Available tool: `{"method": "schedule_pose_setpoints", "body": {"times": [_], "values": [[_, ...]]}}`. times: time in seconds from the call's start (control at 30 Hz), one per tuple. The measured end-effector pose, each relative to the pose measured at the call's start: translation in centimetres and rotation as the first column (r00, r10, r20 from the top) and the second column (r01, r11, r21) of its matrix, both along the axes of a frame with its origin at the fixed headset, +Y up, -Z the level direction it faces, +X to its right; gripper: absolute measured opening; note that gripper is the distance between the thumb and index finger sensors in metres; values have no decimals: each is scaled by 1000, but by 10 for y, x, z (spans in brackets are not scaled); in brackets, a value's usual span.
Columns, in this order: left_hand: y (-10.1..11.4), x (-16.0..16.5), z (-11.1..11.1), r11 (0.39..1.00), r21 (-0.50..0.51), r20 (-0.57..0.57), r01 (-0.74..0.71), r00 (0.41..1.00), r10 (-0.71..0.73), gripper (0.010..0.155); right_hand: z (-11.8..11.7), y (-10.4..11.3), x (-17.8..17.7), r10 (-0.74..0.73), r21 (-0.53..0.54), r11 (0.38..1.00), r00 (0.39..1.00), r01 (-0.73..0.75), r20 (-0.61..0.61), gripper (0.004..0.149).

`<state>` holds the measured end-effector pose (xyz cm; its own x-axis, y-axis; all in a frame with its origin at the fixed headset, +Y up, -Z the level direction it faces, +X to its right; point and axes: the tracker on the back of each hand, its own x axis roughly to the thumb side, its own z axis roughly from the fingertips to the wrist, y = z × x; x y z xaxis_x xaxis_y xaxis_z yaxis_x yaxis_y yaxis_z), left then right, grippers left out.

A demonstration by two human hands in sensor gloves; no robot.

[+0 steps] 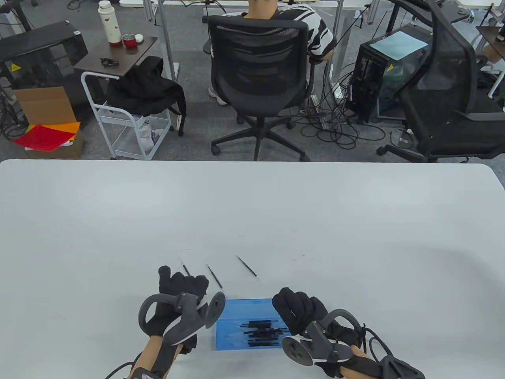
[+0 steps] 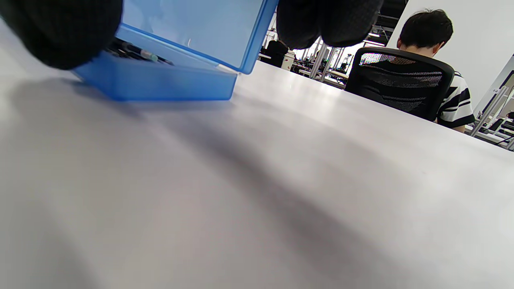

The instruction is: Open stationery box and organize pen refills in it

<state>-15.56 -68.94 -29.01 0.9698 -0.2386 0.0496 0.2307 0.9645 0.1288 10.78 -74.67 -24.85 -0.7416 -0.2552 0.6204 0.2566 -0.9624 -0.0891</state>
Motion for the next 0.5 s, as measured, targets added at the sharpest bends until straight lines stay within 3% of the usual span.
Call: {"method": "schedule_pose_setpoints", "body": {"times": [0.17,0.5], "values": [[-21,-21,-29,997,-72,-151,-31,988,20,51,0,0,0,0,0,1000,1000,0,0,118],[-56,-30,-58,985,-163,-259,-49,966,5,53,0,0,0,0,0,1000,1000,0,0,118]]}}
